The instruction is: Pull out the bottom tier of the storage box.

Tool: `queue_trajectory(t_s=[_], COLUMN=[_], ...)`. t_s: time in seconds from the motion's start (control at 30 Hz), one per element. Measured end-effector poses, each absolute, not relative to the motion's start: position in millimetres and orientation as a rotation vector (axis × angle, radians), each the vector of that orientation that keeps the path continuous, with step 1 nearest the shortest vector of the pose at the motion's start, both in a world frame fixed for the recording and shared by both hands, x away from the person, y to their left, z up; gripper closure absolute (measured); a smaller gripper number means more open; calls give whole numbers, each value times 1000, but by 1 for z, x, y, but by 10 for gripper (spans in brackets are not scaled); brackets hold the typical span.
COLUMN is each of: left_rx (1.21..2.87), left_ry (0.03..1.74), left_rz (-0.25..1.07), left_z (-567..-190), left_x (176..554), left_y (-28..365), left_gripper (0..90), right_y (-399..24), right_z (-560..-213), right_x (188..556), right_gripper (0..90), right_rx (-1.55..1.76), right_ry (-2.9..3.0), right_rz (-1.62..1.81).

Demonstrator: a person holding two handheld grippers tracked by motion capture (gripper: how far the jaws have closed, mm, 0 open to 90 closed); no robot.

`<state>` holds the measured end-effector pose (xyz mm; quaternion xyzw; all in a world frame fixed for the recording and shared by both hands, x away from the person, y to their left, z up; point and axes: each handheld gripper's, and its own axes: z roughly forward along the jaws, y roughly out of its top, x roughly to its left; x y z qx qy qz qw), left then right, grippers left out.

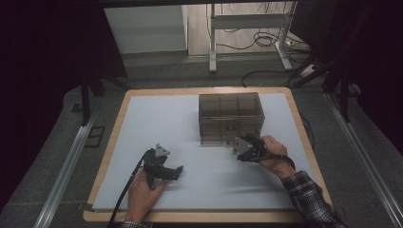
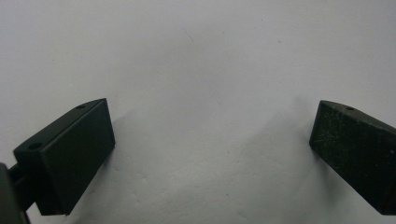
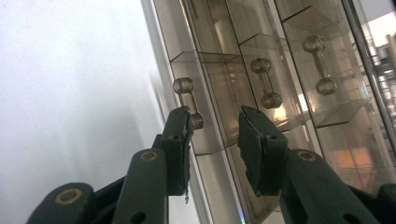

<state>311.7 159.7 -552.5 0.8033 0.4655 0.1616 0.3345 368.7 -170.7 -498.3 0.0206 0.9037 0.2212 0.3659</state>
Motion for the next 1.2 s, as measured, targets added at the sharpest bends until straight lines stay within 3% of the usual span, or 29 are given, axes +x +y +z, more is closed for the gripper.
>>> queue_trajectory(t_s=[0.9, 1.2], left_rx=[2097, 2097], left_ry=[1214, 1214], left_rz=[421, 421], left_z=[-552, -552], left_x=[312, 312], left_y=[160, 160], left_gripper=[0, 0], right_y=[-201, -208], right_z=[-470, -472], right_x=[417, 438], right_gripper=[567, 671], right_rx=[172, 114], right_ry=[2639, 2769], right_rz=[726, 686])
